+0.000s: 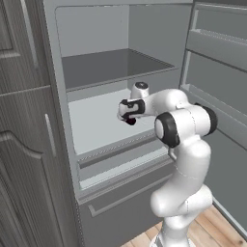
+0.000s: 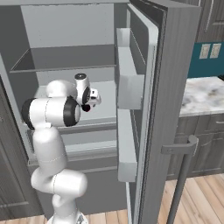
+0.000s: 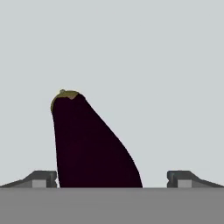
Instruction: Place the cold items (avocado and eggplant) from the fridge in one tupperware on the dining counter. Place the warm items (kebab skewer and hot dog) in the stove area in another tupperware.
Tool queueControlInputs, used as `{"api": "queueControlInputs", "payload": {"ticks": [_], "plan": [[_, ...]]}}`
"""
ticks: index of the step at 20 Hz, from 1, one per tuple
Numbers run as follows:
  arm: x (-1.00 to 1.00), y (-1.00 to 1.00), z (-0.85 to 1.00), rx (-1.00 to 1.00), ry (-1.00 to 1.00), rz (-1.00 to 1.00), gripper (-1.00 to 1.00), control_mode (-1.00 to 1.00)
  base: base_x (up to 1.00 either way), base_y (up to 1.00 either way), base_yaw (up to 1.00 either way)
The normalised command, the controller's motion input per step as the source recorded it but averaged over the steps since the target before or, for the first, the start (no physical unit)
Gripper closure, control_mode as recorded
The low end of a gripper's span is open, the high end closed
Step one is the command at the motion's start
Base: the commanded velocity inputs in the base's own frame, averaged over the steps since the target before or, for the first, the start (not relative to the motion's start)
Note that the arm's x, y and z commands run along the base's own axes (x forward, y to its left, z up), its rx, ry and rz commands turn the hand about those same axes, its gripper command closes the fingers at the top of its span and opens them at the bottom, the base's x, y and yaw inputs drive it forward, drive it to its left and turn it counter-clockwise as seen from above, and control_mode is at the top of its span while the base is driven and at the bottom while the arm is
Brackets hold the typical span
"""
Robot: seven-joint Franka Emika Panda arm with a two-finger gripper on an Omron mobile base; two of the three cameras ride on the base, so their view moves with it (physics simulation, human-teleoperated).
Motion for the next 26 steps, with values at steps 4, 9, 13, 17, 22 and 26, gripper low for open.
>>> {"api": "queueControlInputs", "payload": {"ticks": [4, 9, 13, 17, 22, 26], "plan": [[0.11, 0.05, -0.13, 0.0, 0.05, 0.01, -1.0, -1.0, 0.0, 0.0, 0.0], [0.0, 0.13, -0.21, 0.0, 0.15, 0.0, -1.0, -1.0, 0.0, 0.0, 0.0], [0.0, 0.16, -0.22, 0.0, 0.12, 0.0, 1.0, -1.0, 0.0, 0.0, 0.0], [0.0, 0.16, -0.08, 0.0, 0.02, 0.0, 1.0, -1.0, 0.0, 0.0, 0.0], [-0.25, 0.03, -0.04, 0.0, 0.01, -0.02, 1.0, -1.0, 0.0, 0.0, 0.0], [-0.97, -0.06, -0.03, 0.01, -0.04, -0.14, 1.0, -1.0, 0.0, 0.0, 0.0]]}}
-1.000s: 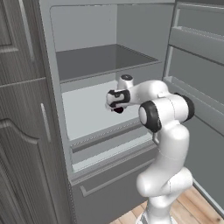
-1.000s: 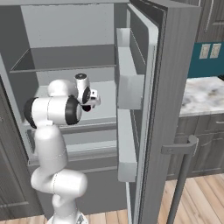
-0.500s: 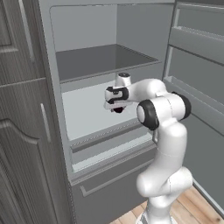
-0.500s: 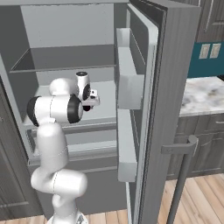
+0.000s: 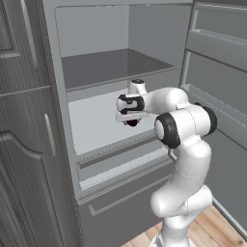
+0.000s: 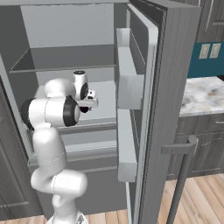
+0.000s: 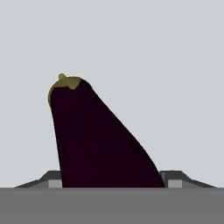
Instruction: Place the cold items (avocado and eggplant) from the fridge in one tupperware on the dining counter. Place the warm items (kebab skewer and hot dog) in the stove area in another tupperware.
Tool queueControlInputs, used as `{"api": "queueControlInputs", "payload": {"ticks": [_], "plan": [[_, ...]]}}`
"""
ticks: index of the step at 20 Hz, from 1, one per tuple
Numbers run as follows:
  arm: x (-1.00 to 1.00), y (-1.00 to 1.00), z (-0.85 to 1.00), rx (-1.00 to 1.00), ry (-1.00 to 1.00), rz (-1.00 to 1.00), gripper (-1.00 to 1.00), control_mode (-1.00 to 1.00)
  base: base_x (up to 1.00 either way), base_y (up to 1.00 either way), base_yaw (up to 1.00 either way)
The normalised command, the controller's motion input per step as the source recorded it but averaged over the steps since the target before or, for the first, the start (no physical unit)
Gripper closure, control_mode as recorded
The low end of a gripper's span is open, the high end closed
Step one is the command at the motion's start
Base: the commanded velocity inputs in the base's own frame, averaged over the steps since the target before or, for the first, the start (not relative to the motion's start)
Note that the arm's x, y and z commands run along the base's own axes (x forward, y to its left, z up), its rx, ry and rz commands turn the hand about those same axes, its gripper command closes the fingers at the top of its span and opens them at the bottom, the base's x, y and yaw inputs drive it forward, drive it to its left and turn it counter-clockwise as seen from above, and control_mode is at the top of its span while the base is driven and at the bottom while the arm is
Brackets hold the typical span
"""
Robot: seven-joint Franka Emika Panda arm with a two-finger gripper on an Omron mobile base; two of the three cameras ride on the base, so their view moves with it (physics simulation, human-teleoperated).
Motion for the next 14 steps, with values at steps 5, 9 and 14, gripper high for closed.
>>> {"api": "queueControlInputs", "payload": {"ticks": [5, 9, 14], "plan": [[-1.0, -0.07, -0.01, 0.0, -0.07, -0.23, 1.0, -1.0, 0.0, 0.0, 0.0], [-1.0, -0.04, 0.21, 0.01, -0.05, -0.22, 1.0, -1.0, 0.0, 0.0, 0.0], [-0.99, 0.0, 0.77, 0.01, 0.01, -0.22, 1.0, -1.0, 0.0, 0.0, 0.0]]}}
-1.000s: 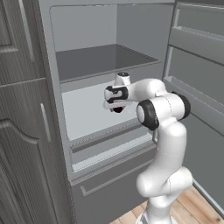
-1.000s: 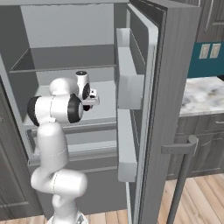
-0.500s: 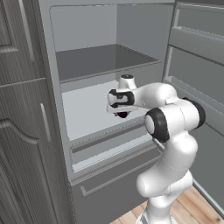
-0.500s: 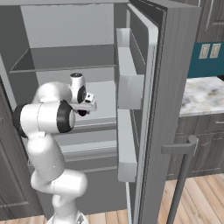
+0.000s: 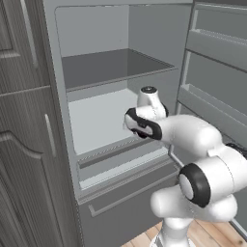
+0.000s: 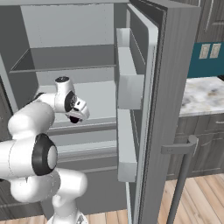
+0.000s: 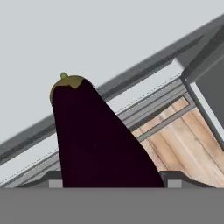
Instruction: Place the cold items (avocado and eggplant) from the fridge in one tupperware on the dining counter. Place the warm items (kebab skewer and hot dog) in the stove area in another tupperware.
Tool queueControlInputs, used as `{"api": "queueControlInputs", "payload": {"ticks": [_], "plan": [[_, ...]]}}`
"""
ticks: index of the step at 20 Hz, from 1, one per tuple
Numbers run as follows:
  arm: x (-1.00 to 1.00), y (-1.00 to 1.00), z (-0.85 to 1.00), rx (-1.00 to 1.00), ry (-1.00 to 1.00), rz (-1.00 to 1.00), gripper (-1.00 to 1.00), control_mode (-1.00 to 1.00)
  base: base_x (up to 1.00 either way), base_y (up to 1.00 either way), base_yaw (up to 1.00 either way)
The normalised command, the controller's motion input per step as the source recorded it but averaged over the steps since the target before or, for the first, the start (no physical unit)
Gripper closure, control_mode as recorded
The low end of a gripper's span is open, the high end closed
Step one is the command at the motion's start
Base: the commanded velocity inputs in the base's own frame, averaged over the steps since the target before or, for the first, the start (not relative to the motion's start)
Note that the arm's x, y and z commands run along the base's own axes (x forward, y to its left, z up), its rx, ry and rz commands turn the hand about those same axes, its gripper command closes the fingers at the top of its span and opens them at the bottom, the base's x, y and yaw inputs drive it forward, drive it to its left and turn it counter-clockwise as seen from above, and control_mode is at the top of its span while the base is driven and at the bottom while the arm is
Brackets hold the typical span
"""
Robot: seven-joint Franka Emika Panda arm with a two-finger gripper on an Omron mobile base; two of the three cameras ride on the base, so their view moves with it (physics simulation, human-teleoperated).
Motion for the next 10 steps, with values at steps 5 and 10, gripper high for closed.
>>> {"api": "queueControlInputs", "payload": {"ticks": [5, 10], "plan": [[-0.96, 0.0, 0.94, 0.01, 0.06, -0.25, 1.0, -1.0, 0.0, 0.0, 0.0], [-1.0, -0.12, 0.58, 0.0, 0.04, -0.19, 1.0, -1.0, 0.0, 0.0, 0.0]]}}
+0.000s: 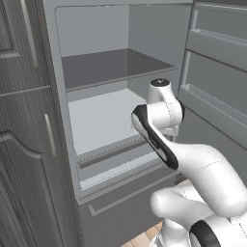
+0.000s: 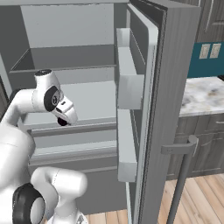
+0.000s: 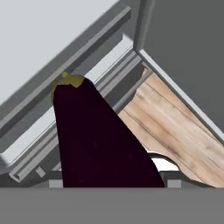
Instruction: Place the cold items (avocado and eggplant) from the fridge in one tupperware on the dining counter. Place the warm items (kebab skewer and hot dog) in the stove area in another tupperware.
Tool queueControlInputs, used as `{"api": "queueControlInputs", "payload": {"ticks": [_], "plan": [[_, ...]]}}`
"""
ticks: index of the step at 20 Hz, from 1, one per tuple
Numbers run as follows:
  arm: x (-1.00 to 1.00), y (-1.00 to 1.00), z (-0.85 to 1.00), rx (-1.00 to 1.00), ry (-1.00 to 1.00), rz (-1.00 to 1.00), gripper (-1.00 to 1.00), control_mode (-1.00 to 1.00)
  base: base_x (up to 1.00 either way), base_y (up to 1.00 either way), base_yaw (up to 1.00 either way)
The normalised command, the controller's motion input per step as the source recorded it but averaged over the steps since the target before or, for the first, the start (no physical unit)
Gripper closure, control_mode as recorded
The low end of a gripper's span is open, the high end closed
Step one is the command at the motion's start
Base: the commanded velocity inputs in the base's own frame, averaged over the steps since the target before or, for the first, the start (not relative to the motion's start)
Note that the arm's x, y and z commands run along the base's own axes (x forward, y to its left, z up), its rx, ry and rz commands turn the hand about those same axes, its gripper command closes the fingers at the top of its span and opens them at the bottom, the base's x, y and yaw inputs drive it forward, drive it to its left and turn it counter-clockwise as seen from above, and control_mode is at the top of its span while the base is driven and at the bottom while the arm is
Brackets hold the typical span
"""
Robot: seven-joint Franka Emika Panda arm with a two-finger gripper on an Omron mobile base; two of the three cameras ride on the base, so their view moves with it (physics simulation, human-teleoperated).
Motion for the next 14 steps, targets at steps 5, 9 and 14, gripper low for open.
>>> {"api": "queueControlInputs", "payload": {"ticks": [5, 9, 14], "plan": [[-0.93, -0.06, 0.56, 0.0, 0.08, -0.09, 1.0, -1.0, 0.0, 0.0, 0.0], [-0.41, 0.0, 0.35, 0.0, 0.21, -0.03, 1.0, -1.0, 0.0, 0.0, 0.0], [-0.11, -0.05, 0.17, 0.0, 0.24, 0.0, 1.0, -1.0, 0.0, 0.0, 0.0]]}}
